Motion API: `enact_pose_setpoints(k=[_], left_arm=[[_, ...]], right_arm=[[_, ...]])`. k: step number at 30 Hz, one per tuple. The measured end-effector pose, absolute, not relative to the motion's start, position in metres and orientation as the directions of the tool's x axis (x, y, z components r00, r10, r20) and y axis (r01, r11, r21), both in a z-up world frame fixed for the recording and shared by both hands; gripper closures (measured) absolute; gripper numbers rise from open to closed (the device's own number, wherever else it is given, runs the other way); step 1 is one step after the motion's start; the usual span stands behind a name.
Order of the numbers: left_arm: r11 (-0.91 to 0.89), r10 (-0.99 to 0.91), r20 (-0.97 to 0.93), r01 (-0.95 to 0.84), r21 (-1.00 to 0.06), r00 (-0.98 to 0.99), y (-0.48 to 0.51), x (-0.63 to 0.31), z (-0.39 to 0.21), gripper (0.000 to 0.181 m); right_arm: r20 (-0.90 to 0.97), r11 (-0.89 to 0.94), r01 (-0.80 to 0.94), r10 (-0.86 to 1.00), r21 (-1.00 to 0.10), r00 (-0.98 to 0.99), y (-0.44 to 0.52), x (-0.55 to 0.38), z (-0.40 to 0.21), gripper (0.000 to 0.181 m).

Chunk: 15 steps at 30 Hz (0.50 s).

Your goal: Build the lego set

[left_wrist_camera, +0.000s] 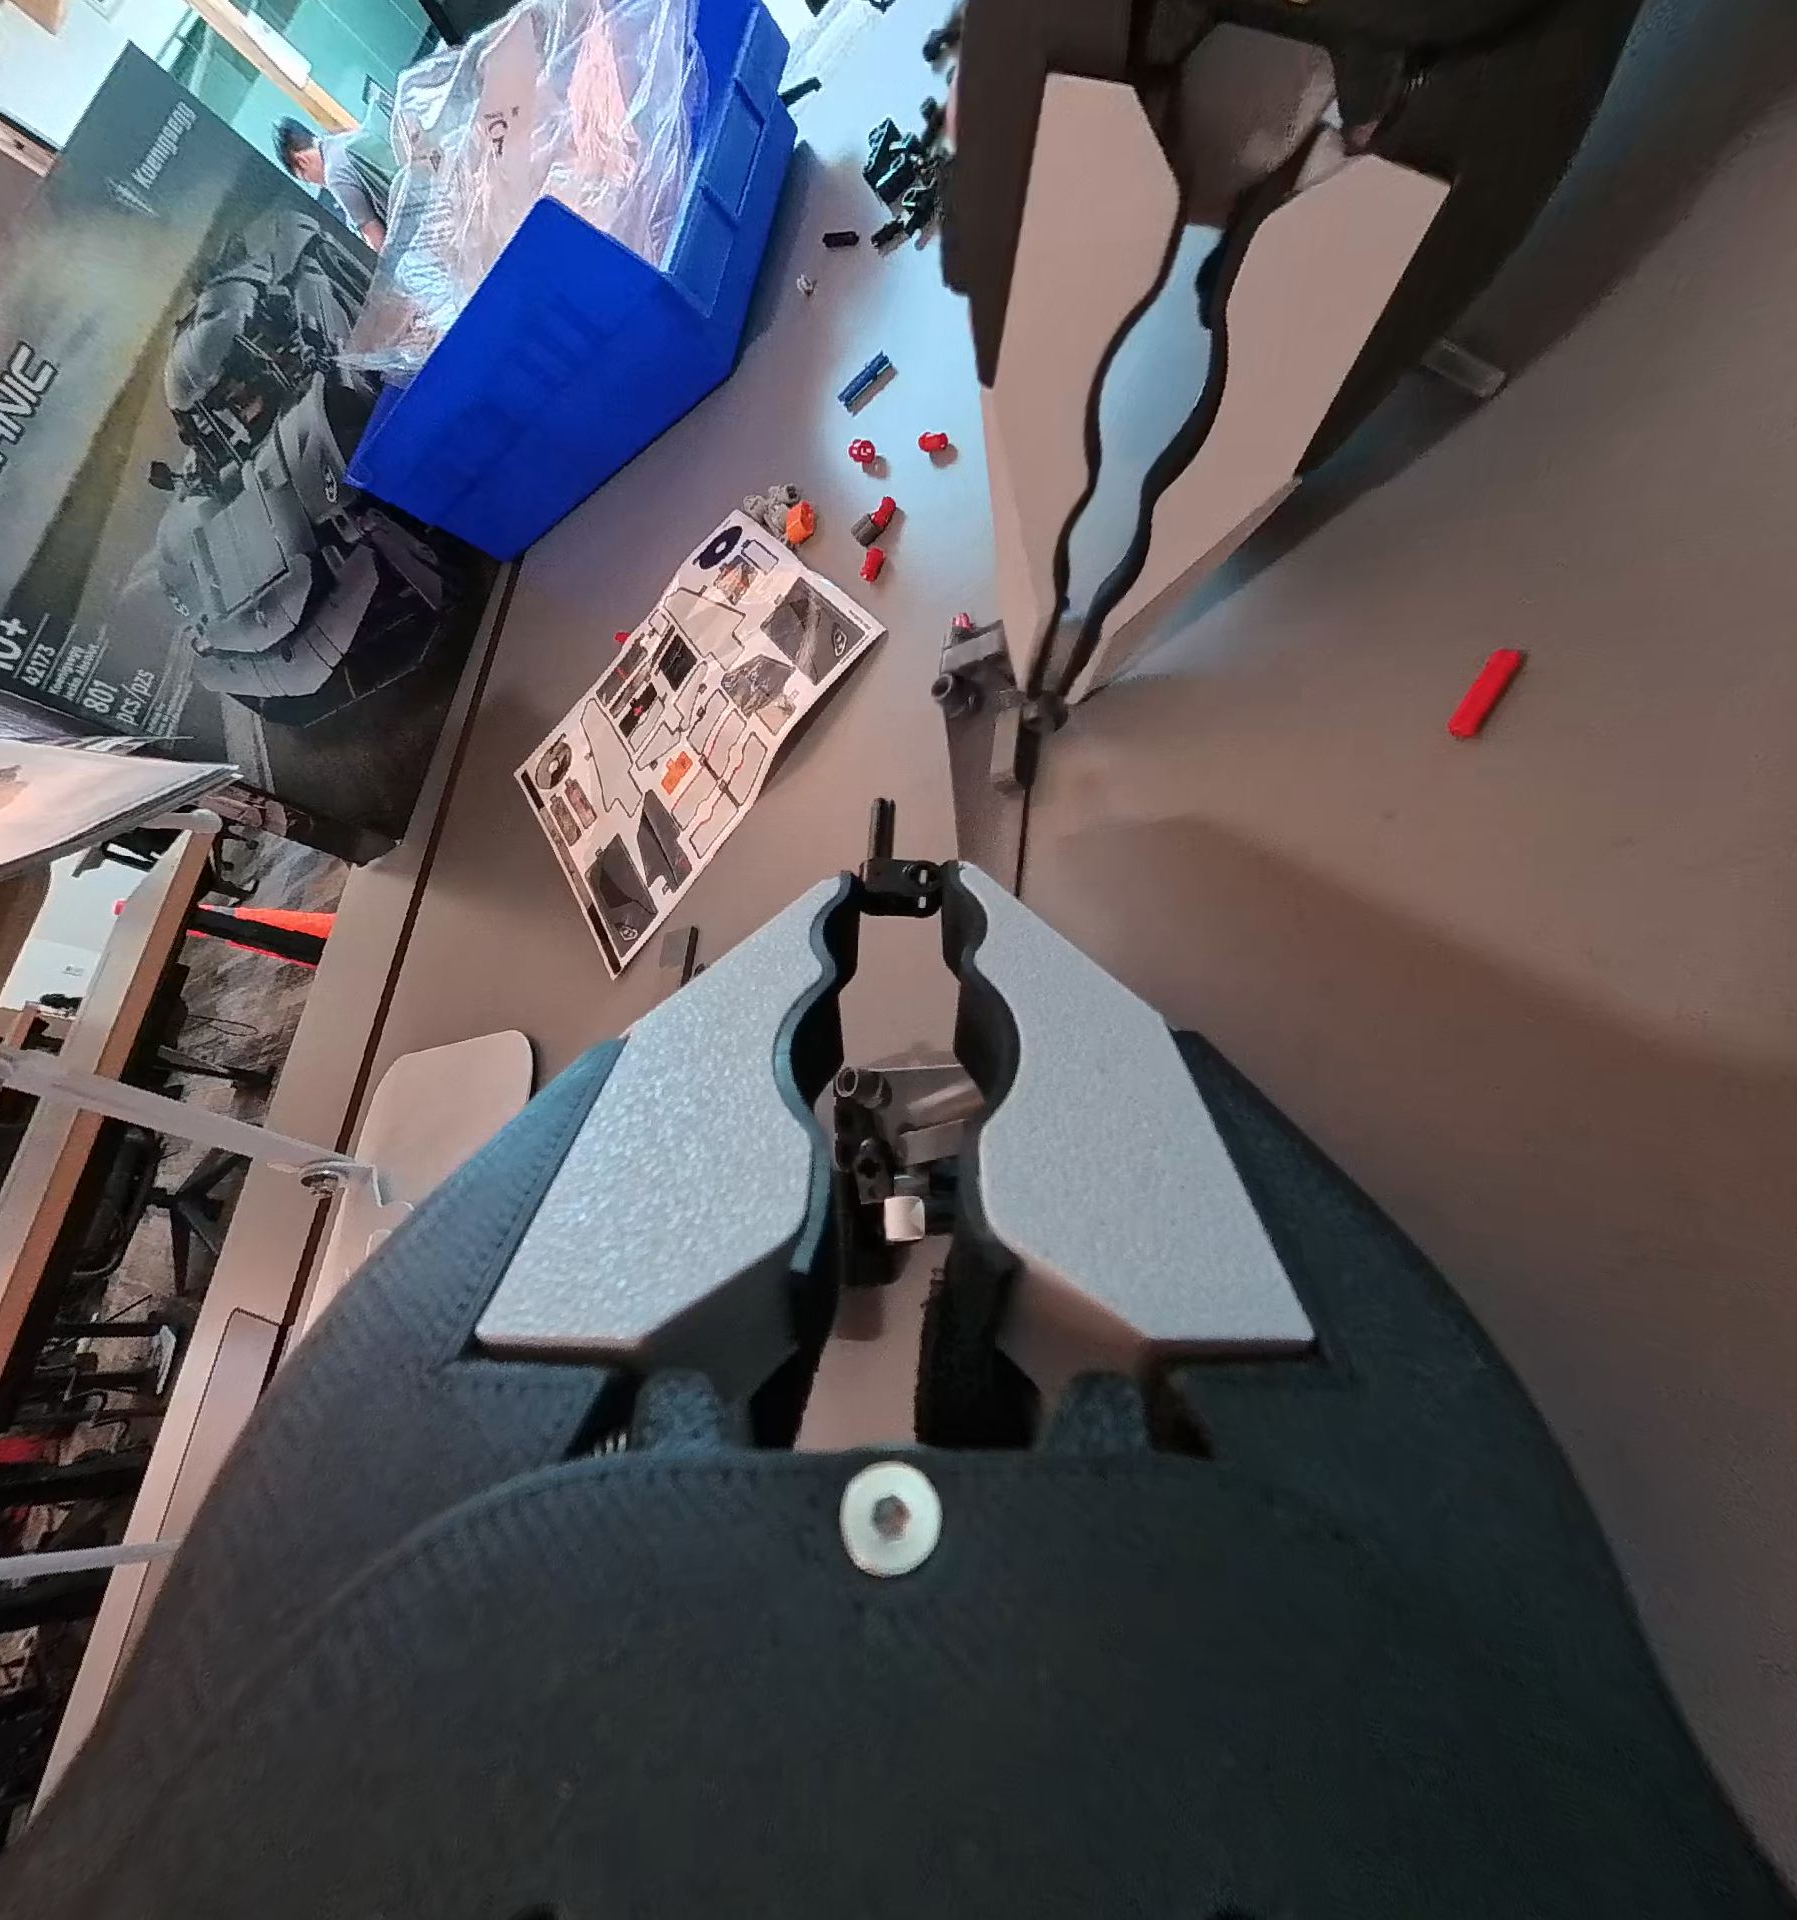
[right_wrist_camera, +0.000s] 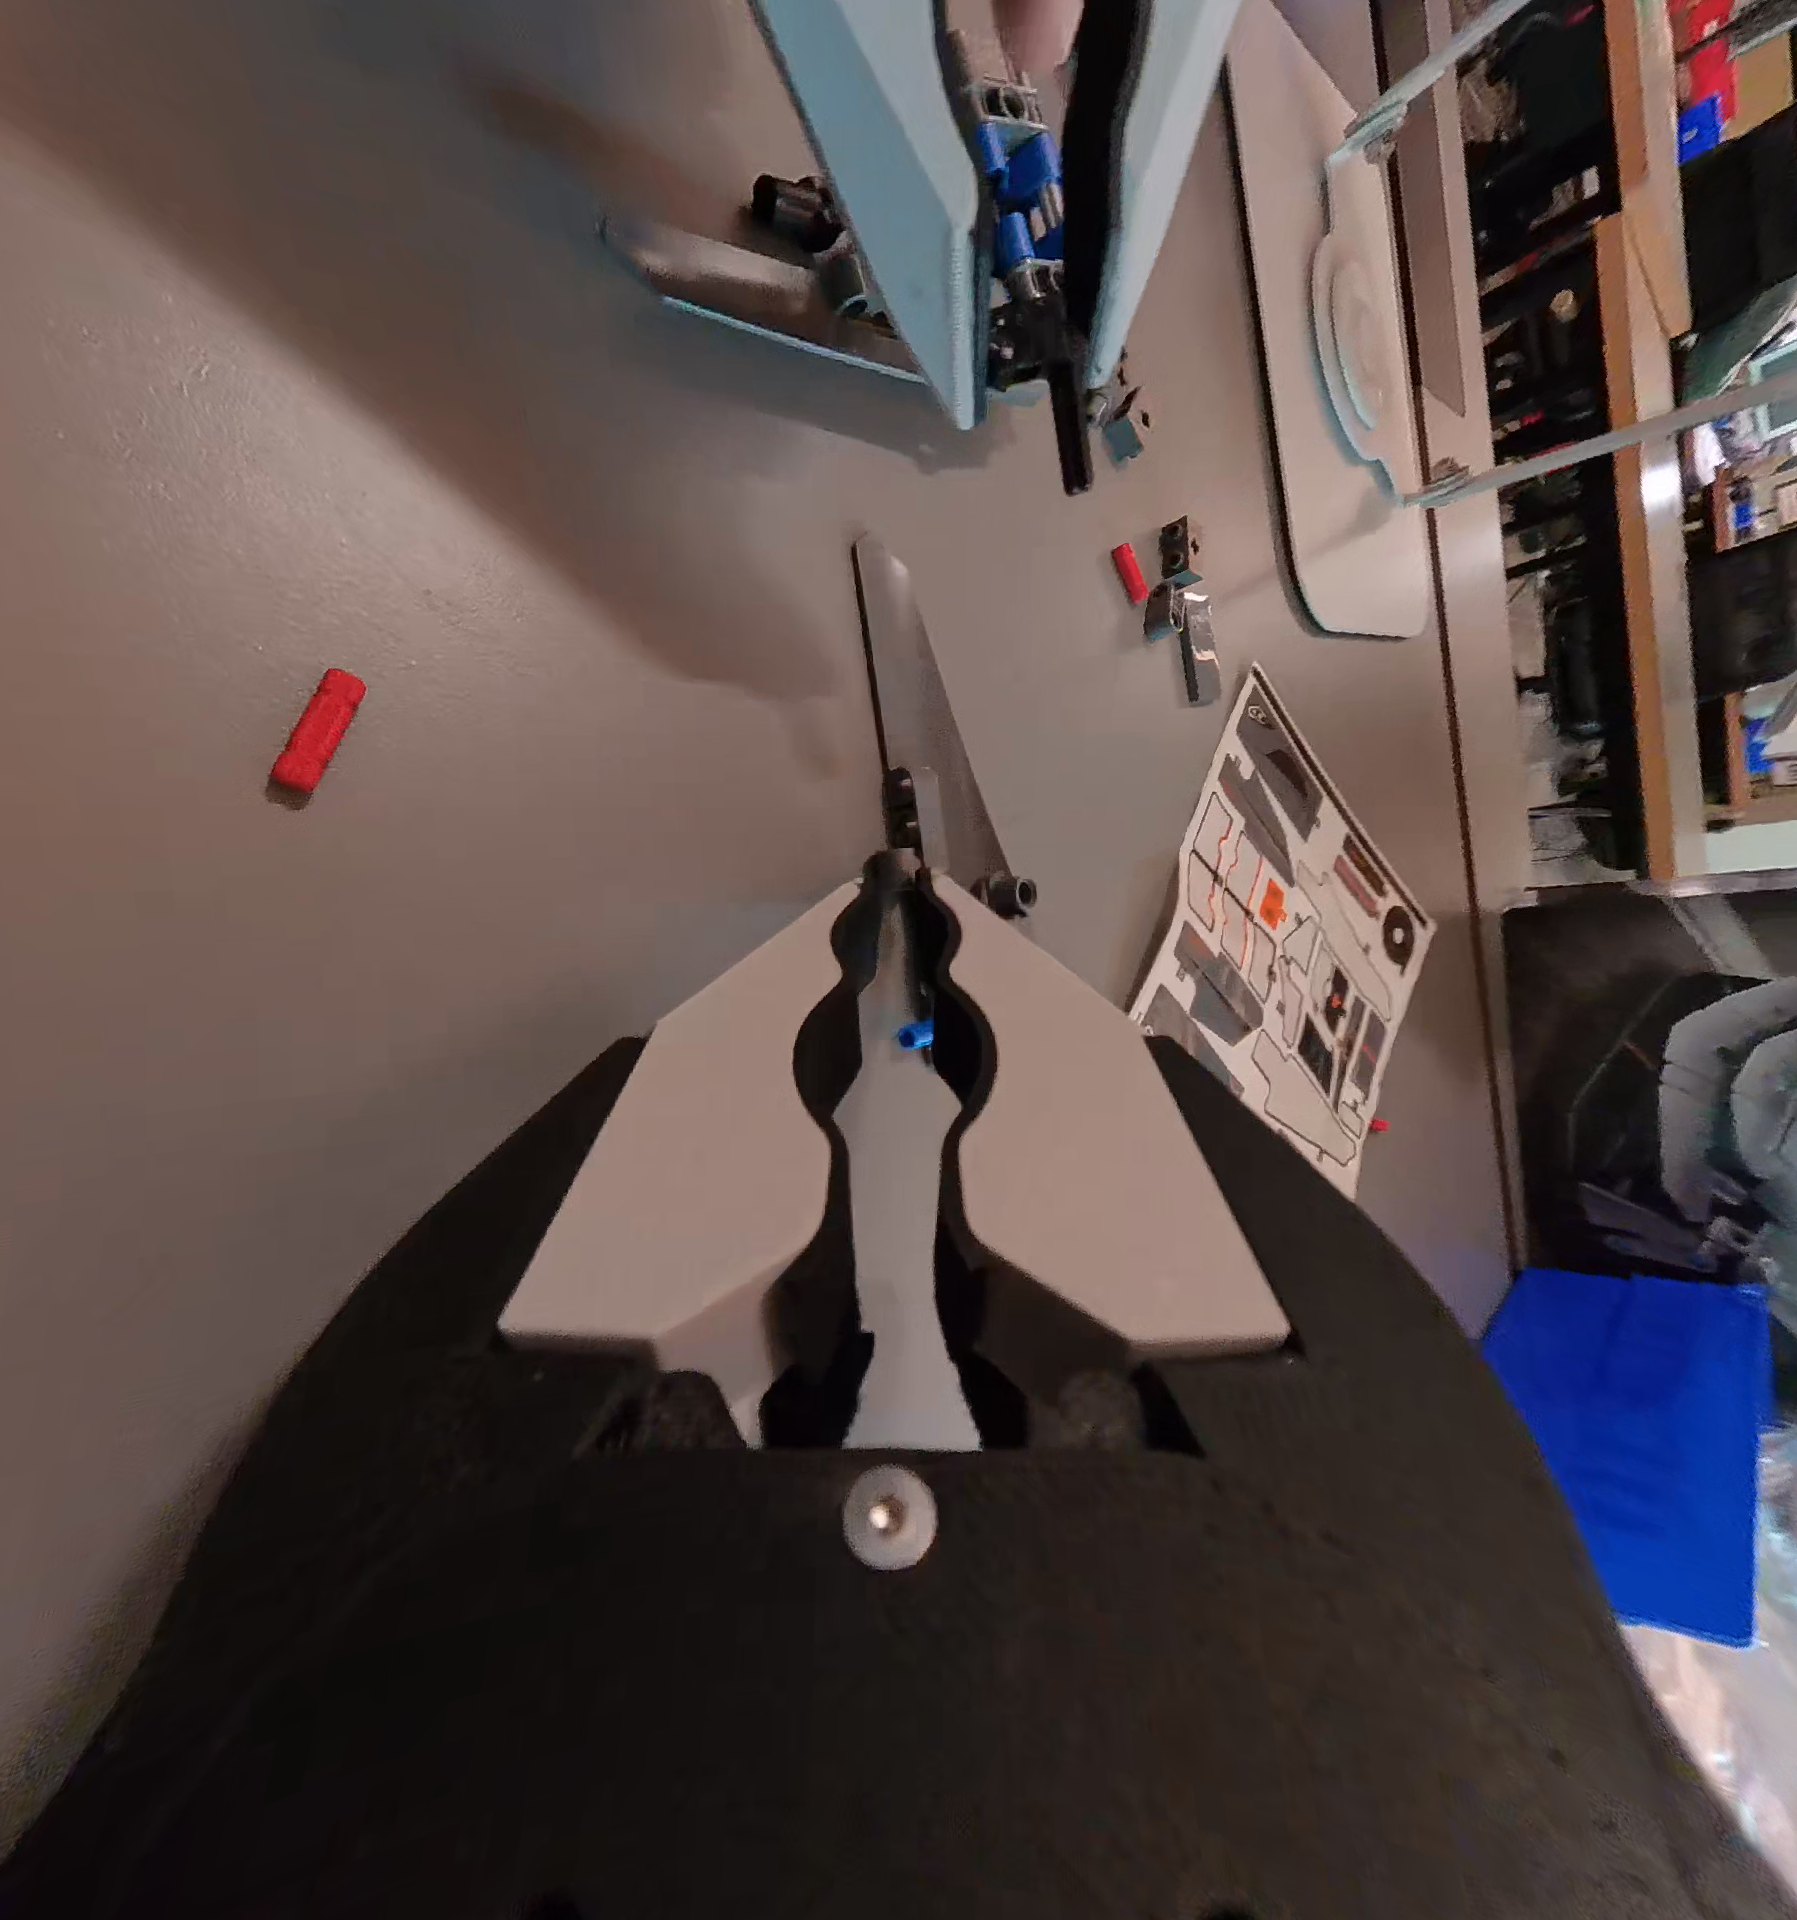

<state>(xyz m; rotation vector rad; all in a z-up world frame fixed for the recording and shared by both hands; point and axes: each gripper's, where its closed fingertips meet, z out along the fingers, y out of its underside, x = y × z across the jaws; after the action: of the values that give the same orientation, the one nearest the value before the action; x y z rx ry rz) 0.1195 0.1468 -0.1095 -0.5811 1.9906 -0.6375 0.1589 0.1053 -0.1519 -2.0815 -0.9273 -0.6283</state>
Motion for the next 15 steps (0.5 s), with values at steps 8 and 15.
enact_pose_setpoints(k=[8, 15], left_arm=[[0.769, -0.611, -0.649, -0.146, -0.623, -0.453, 0.1467, 0.1204, -0.1125, 0.169], [0.772, -0.609, -0.648, -0.153, -0.617, -0.457, 0.1465, 0.1212, -0.1156, 0.168]], right_arm=[[0.719, -0.448, 0.805, 0.399, -0.389, 0.569, 0.1062, 0.1597, -0.1523, 0.180], [0.733, -0.465, 0.809, 0.396, -0.359, 0.553, 0.1049, 0.1606, -0.1521, 0.181]])
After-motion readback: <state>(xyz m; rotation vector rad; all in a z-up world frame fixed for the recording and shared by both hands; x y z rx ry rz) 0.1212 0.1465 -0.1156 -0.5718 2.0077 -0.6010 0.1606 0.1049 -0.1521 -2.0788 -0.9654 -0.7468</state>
